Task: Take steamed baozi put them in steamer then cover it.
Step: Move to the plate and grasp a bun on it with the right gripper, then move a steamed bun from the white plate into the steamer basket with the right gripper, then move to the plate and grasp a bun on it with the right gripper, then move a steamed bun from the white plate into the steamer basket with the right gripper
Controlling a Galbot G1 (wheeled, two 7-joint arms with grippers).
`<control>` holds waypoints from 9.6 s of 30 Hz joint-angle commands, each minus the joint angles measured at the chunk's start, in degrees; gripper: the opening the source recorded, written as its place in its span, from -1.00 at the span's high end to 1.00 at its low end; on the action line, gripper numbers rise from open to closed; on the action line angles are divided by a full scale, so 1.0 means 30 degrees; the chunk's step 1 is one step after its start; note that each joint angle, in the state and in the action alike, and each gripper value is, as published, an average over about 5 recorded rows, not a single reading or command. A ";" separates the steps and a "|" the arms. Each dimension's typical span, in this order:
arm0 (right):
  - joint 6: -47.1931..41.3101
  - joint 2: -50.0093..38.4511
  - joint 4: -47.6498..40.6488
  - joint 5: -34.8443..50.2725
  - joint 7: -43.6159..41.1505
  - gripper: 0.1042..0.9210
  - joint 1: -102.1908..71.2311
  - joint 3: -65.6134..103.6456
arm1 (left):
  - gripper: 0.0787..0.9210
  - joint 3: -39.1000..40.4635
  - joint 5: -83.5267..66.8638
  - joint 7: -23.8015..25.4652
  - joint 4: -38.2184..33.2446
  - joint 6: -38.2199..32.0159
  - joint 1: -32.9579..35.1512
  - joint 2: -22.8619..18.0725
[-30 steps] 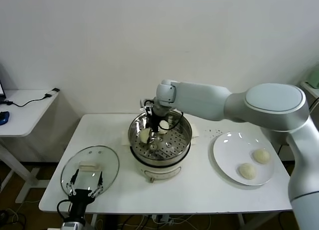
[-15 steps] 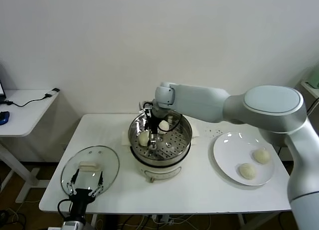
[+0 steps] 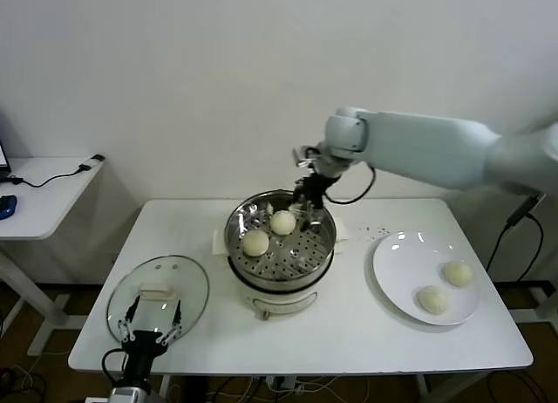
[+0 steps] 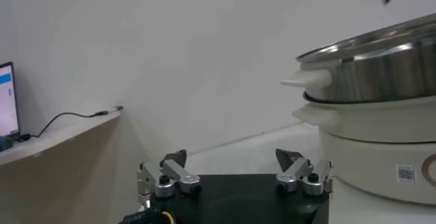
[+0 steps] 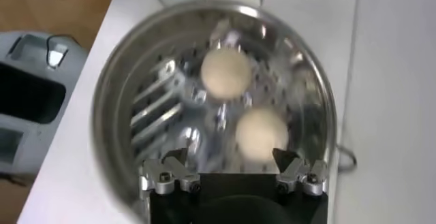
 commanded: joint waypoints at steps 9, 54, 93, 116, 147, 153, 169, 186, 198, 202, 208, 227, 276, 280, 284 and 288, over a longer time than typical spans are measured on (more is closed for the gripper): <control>0.0972 -1.0719 0.3036 -0.8573 -0.0921 -0.76 -0.6172 0.3866 | -0.77 -0.0031 0.0452 0.0020 -0.0030 0.0216 0.0013 -0.0153; 0.2788 -0.7215 -0.3390 -1.3423 -0.1745 -0.57 -1.4916 1.1311 | -0.77 -0.0383 0.1212 -0.0035 0.0385 0.0252 0.0274 -0.0798; 1.5040 0.4814 -0.3284 -1.3110 -0.2751 -0.39 -0.0367 0.4607 | -0.77 -0.0132 0.1296 -0.0040 0.0095 0.0185 0.0834 -0.0960; 1.5503 0.6746 -0.1089 -1.4376 -0.2787 -0.39 -0.5290 0.4044 | -0.77 -0.0293 0.1149 -0.0006 -0.0200 0.0418 0.0699 -0.1355; 1.3907 0.3129 -0.0474 -1.3273 -0.2537 -0.76 -0.3010 0.5006 | -0.77 -0.0121 0.1260 -0.0039 0.0400 0.0208 0.0584 -0.1054; 0.6888 -0.0503 -0.0196 -0.9637 -0.0130 -0.76 -0.1017 0.3372 | -0.77 0.0014 0.1333 -0.0042 0.0495 0.0115 0.0586 -0.0882; 0.0102 -0.9323 -0.0153 -0.7361 -0.0637 -0.76 -0.5636 0.6039 | -0.77 0.0230 0.1265 -0.0042 -0.0102 0.0310 0.0555 -0.0542; 0.6147 -0.8147 -0.7412 -1.7500 -0.3235 -0.76 -1.7546 1.9048 | -0.77 0.0187 0.1350 -0.0270 -0.0325 0.0465 0.0883 -0.0907; 0.7486 -0.4614 -1.1693 -1.9903 -0.3435 -0.76 -1.8162 2.2025 | -0.77 0.0013 0.1636 -0.0271 -0.0258 0.0529 0.0956 -0.1022; 0.7779 -0.3549 -1.2920 -2.0655 -0.3368 -0.76 -1.7892 2.2724 | -0.77 -0.0010 0.1689 -0.0273 -0.0219 0.0527 0.0976 -0.1048; 0.7903 -0.2838 -1.3802 -2.1543 -0.3523 -0.76 -1.7609 2.2945 | -0.77 0.0012 0.1707 -0.0289 -0.0164 0.0580 0.0970 -0.1037; 0.7870 -0.2841 -1.4153 -2.0960 -0.3871 -0.54 -1.6301 2.2223 | -0.77 0.0017 0.1721 -0.0307 -0.0160 0.0476 0.1039 -0.1034; 0.0042 0.5937 -0.5868 0.4725 -0.0396 -0.41 -0.1233 -0.3346 | -0.77 0.0954 0.1198 -0.0450 -0.0438 0.0241 0.0991 -0.0381; -0.0002 0.6415 -0.6077 0.4434 -0.0364 -0.41 -0.1688 -0.3523 | -0.77 0.0965 0.1171 -0.0464 -0.0379 0.0240 0.0934 -0.0277; -0.0003 0.6570 -0.6166 0.4111 -0.0360 -0.41 -0.2163 -0.3713 | -0.77 0.0914 0.1098 -0.0483 -0.0376 0.0243 0.0871 -0.0226; 0.0019 0.6688 -0.6483 0.3747 -0.0280 -0.41 -0.2768 -0.3624 | -0.77 0.0845 0.0950 -0.0514 -0.0322 0.0231 0.0805 -0.0138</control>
